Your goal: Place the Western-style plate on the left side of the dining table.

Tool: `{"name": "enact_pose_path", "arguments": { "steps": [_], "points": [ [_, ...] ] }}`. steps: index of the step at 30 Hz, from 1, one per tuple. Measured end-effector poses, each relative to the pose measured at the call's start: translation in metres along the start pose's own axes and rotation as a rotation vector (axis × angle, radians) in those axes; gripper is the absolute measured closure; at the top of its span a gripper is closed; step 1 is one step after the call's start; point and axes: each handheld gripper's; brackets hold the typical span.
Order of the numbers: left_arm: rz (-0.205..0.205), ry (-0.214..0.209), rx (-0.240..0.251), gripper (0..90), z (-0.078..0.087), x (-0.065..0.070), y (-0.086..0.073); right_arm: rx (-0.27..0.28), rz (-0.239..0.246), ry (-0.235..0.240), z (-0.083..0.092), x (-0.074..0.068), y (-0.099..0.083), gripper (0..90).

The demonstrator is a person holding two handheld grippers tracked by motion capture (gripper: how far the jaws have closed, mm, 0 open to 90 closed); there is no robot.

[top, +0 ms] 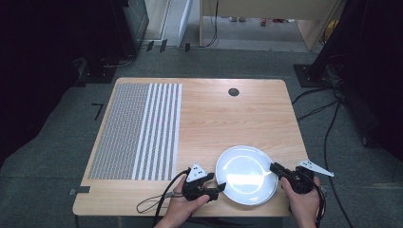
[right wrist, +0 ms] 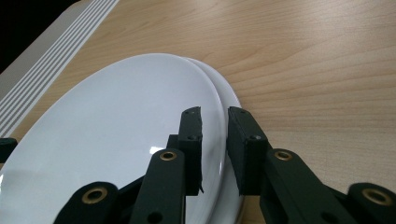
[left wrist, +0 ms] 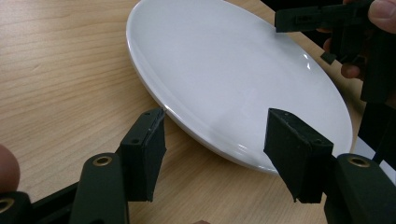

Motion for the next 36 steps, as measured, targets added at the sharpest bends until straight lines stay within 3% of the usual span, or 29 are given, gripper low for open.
{"name": "enact_pose_path", "arguments": {
  "steps": [10,25,36],
  "points": [
    [0.014,-0.026,-0.046,38.8,-0.004,0.003,-0.002,-0.002,0.0,0.006,-0.001,-0.001,0.0,76.8],
    [0.011,-0.011,-0.044,39.8,-0.001,0.002,-0.001,-0.008,-0.001,0.014,-0.002,-0.003,-0.001,76.8],
    [0.064,-0.051,-0.068,47.8,0.002,-0.006,0.0,-0.013,-0.004,0.022,-0.004,-0.006,-0.002,76.7]
  ]
}}
Point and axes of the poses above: each handheld gripper's, and its own axes: z roughly backward along the jaws, y roughly out of its top, x roughly to its right, and after that the axes turned 5 degrees about y, right-handed
